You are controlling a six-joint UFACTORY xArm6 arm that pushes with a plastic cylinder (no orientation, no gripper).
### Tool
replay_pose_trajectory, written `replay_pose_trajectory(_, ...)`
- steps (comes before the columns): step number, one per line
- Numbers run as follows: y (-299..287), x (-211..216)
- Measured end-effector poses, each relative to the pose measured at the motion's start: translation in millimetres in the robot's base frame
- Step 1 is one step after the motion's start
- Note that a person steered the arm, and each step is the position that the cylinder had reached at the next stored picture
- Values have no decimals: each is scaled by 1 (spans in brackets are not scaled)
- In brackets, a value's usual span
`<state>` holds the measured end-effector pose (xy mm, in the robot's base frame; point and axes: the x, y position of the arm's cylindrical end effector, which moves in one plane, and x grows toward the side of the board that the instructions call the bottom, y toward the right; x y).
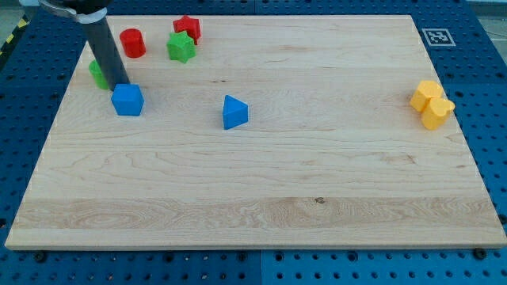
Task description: Move the blue cube towards the left side of the blue triangle
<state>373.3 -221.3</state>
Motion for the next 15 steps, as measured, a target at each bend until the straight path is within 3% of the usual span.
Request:
replay_pose_trajectory(8, 26, 56)
replay_pose_trajectory(15, 47, 41)
